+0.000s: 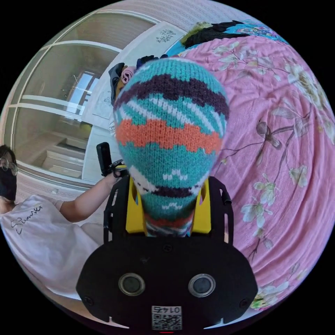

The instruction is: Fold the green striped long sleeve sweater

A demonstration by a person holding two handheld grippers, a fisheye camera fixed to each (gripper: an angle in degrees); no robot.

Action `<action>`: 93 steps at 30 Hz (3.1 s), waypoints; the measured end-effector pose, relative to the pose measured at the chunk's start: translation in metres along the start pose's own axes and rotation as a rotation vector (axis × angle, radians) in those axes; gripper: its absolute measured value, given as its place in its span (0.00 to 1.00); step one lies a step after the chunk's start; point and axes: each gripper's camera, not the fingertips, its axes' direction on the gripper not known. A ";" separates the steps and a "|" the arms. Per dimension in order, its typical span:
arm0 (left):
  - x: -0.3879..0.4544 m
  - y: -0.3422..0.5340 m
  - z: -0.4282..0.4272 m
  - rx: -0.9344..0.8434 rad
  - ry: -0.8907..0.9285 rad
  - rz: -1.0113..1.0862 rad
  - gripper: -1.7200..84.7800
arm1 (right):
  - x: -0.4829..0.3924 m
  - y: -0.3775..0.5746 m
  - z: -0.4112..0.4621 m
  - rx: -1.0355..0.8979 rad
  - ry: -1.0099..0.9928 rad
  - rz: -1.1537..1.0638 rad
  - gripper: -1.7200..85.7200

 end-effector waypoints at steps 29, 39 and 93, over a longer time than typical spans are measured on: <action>0.187 -0.026 0.191 -0.062 0.153 0.092 0.18 | -0.094 0.227 -0.204 0.140 0.182 -0.075 0.25; 0.340 -0.096 0.324 -0.265 0.163 0.365 0.18 | -0.051 0.352 -0.338 0.500 0.180 0.095 0.25; 0.499 0.084 0.046 0.368 -0.588 0.688 0.01 | -0.148 0.295 -0.141 0.370 0.390 -0.156 0.02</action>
